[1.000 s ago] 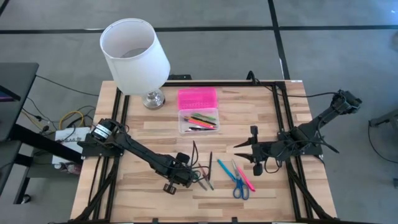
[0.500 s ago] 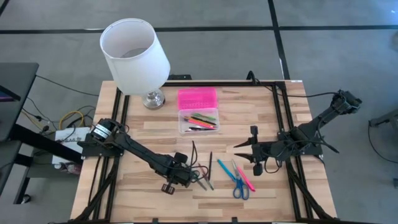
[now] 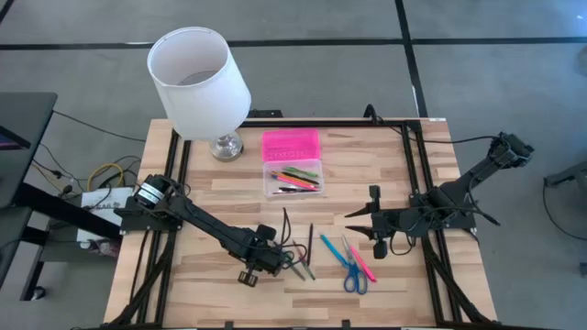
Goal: Pick & place school supplies into a supply box
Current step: Put the yellow pen into the pink supply box
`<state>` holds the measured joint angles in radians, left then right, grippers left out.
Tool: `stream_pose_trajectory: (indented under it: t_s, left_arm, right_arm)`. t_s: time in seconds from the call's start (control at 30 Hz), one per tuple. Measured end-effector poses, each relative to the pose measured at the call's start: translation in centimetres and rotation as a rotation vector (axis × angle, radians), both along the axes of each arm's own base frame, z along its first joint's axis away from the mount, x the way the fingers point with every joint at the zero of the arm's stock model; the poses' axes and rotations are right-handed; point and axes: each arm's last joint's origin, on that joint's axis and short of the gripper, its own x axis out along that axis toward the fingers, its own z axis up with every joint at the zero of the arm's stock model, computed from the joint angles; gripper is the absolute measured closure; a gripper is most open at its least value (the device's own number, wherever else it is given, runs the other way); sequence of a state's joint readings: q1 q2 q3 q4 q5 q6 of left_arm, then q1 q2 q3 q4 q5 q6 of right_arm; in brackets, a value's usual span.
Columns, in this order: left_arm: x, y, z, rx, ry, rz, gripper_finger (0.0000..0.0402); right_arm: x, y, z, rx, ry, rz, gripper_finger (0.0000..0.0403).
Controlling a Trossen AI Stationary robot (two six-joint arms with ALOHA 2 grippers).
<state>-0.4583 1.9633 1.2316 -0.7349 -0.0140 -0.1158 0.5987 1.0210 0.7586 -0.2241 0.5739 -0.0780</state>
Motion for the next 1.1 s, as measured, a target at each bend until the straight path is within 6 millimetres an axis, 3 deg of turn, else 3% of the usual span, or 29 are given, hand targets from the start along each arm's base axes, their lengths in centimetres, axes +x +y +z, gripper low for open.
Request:
stream_pose_trajectory:
  t_s: [0.17, 0.4, 0.57, 0.8, 1.1]
  left_arm:
    - [0.0, 0.0, 0.0, 0.001, 0.004, -0.001, 0.0378]
    - [-0.1, 0.0, 0.0, 0.011, 0.008, 0.000, 0.0360]
    - [-0.1, 0.0, 0.1, 0.003, 0.013, -0.001, 0.0372]
    - [0.1, -0.2, 1.3, 0.011, 0.085, -0.004, 0.0370]
    - [0.7, 0.2, 4.7, 0.147, 0.111, 0.009, 0.0376]
  right_arm:
    - [0.0, 0.0, 0.0, 0.000, 0.000, 0.000, 0.0285]
    - [0.0, 0.0, 0.0, 0.000, 0.000, 0.000, 0.0285]
    - [0.0, 0.0, 0.0, -0.001, 0.002, 0.000, 0.0285]
    - [0.5, 0.3, -0.7, -0.021, 0.030, 0.000, 0.0285]
    - [1.1, 0.6, -1.7, -0.052, 0.076, -0.006, 0.0285]
